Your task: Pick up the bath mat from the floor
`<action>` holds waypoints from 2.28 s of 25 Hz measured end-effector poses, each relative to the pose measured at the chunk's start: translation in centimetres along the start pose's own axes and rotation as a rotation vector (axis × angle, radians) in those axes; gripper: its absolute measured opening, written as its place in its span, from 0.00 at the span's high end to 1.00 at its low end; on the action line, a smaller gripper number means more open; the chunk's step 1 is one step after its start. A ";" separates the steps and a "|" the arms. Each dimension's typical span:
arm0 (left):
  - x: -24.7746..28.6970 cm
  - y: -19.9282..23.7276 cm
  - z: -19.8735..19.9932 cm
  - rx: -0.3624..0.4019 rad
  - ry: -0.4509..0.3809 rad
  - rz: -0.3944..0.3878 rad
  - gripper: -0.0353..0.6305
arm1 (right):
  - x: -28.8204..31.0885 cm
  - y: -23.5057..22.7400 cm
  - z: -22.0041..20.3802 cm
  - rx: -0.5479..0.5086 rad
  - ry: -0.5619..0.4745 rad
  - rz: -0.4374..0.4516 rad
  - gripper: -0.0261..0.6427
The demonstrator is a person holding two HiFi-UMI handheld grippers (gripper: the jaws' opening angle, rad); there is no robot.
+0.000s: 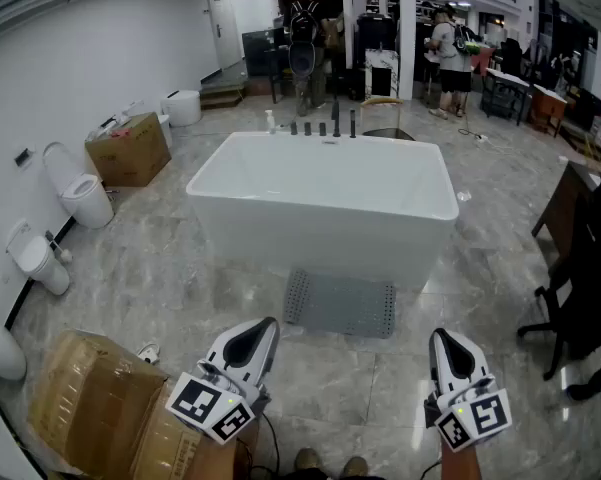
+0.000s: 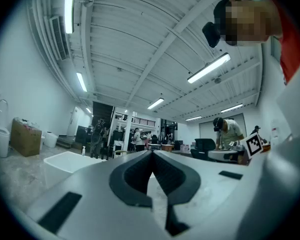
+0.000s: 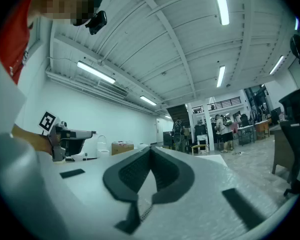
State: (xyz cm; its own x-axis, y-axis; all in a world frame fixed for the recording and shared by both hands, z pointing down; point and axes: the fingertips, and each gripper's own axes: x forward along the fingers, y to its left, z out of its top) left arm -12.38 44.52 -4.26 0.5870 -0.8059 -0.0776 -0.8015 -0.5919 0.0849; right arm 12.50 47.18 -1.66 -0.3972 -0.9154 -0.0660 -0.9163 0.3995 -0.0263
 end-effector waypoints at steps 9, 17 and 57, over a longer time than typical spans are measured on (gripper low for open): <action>-0.7 1.8 -0.3 -0.017 -0.008 -0.002 0.93 | 0.8 1.4 -0.4 -0.012 0.011 -0.007 0.96; -1.2 4.6 -0.9 -0.044 -0.010 0.006 0.93 | 2.1 2.4 -0.2 0.021 -0.004 -0.019 0.96; 27.7 23.7 -7.8 0.038 0.113 0.208 0.93 | 30.7 -21.3 -9.4 0.016 0.063 -0.029 0.96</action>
State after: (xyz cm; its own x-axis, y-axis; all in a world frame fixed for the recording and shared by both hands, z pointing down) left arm -14.18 8.06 3.32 0.4165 -0.9078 0.0497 -0.9088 -0.4143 0.0496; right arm 19.33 10.08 6.23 -0.3732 -0.9277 -0.0016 -0.9269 0.3729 -0.0431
